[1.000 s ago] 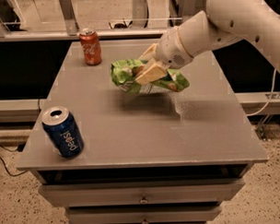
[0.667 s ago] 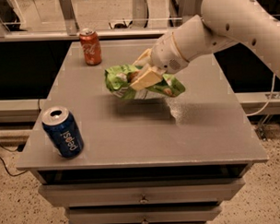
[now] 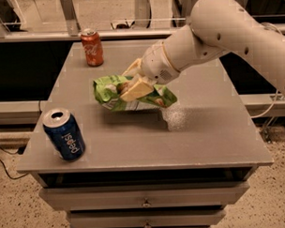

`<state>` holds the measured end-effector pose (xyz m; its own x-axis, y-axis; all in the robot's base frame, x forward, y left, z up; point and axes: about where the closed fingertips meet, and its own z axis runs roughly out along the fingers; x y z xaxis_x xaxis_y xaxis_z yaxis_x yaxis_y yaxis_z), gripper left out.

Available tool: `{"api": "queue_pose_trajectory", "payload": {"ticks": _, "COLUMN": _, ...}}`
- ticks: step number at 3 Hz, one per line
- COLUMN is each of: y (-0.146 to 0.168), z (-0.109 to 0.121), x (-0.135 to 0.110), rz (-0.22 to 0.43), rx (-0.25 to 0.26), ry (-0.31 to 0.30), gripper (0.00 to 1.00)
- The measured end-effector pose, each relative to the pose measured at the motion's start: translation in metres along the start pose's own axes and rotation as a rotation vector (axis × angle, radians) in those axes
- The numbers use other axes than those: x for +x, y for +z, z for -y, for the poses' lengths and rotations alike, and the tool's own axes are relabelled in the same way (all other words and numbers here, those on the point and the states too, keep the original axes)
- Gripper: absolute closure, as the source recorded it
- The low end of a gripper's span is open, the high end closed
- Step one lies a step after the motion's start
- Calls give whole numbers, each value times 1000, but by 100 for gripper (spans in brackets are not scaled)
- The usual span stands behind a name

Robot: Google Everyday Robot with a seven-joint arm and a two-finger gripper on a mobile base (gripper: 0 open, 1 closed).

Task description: Move green rice chip bag near pepsi can

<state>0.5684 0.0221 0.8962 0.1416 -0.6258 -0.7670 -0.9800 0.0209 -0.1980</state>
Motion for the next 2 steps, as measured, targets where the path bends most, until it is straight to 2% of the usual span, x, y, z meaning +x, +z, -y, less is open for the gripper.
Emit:
{"api": "queue_pose_trajectory", "payload": {"ticks": 1, "y": 8, "z": -3, "x": -3, "rz": 9, "rx": -11, "ry": 2, "gripper": 100}}
{"api": "queue_pose_trajectory", "payload": {"ticks": 2, "y": 17, "z": -4, "x": -4, "rz": 7, "rx": -26, "ry": -3, "gripper": 86}}
